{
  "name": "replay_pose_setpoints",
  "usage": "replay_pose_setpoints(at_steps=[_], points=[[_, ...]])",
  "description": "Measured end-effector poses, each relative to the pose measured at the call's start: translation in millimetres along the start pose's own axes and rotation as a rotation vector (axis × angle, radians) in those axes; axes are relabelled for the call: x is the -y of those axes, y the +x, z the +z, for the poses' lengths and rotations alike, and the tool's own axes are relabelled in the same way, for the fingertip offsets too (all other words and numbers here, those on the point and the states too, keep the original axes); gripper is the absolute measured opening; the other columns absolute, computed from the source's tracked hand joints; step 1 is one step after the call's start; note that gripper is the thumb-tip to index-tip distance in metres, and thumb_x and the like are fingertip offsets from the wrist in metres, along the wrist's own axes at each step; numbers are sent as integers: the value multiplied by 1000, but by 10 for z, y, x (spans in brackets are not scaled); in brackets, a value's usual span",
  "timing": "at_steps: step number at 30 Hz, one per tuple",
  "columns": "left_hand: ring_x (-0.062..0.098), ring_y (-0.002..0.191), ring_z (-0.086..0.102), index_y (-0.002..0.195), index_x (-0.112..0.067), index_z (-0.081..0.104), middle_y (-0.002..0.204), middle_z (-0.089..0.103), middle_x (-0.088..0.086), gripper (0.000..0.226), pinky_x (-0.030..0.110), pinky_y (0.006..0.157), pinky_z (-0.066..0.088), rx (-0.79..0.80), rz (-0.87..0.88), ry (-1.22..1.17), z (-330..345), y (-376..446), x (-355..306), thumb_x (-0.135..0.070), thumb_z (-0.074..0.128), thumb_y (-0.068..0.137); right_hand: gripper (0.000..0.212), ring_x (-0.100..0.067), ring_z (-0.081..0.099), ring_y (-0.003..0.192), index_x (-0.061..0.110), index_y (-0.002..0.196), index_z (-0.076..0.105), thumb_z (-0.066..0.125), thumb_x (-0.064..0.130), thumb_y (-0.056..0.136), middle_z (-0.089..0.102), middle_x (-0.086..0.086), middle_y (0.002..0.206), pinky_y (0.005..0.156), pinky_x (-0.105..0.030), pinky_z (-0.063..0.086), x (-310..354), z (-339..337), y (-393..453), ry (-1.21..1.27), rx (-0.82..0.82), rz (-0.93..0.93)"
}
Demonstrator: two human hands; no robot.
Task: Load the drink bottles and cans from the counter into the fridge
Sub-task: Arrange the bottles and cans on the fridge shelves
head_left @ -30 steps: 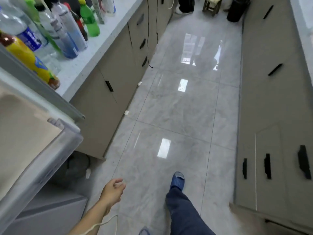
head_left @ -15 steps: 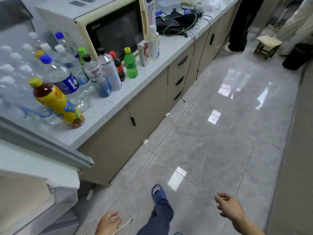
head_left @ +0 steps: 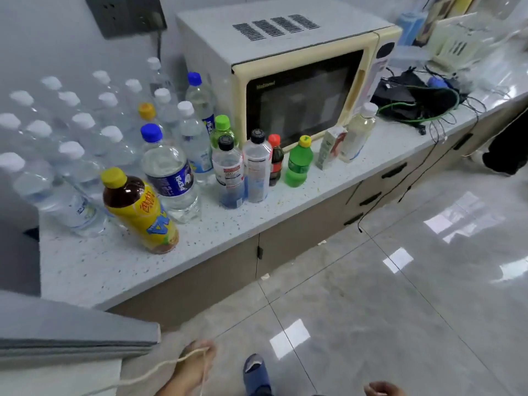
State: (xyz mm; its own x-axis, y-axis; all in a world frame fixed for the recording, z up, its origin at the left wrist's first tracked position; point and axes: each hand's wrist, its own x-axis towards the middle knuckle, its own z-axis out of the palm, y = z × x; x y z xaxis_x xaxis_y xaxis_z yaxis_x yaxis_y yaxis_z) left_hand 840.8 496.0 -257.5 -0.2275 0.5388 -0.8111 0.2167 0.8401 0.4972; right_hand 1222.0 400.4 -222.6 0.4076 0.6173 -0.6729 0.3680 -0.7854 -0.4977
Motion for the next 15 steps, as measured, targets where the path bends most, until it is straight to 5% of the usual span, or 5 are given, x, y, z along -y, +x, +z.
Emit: replay_pose_setpoints(at_steps=[3, 7, 12, 15], points=[[24, 68, 59, 107, -10, 65, 97, 70, 13, 15, 24, 57, 45, -47, 28, -42, 13, -32, -301, -12, 57, 94, 8, -31, 55, 75, -25, 76, 62, 70, -25, 73, 64, -30, 71, 62, -10, 46, 299, -89, 288, 80, 44, 41], [22, 85, 68, 107, -17, 65, 100, 71, 5, 15, 30, 69, 52, -107, 96, -75, 23, -99, -575, -22, 60, 94, 12, -27, 59, 73, -12, 67, 66, 74, -19, 72, 64, -20, 60, 60, -7, 46, 731, -123, 865, -35, -6, -27], [7, 90, 67, 106, -27, 65, 102, 71, -4, 13, 27, 81, 56, -209, 237, -31, 86, -211, -965, -29, 62, 94, 10, -20, 54, 55, 1, 85, 70, 76, 8, 83, 65, -8, 61, 56, -24, 40, 1470, -88, 1518, -89, 181, -129], [6, 91, 67, 103, -34, 63, 99, 70, -8, 12, 28, 79, 57, -266, 309, -98, 97, -352, -1364, -31, 65, 92, 10, -18, 63, 67, 15, 92, 71, 73, 23, 87, 69, 2, 72, 67, -27, 50, 2069, -116, 1666, -124, 238, -311]])
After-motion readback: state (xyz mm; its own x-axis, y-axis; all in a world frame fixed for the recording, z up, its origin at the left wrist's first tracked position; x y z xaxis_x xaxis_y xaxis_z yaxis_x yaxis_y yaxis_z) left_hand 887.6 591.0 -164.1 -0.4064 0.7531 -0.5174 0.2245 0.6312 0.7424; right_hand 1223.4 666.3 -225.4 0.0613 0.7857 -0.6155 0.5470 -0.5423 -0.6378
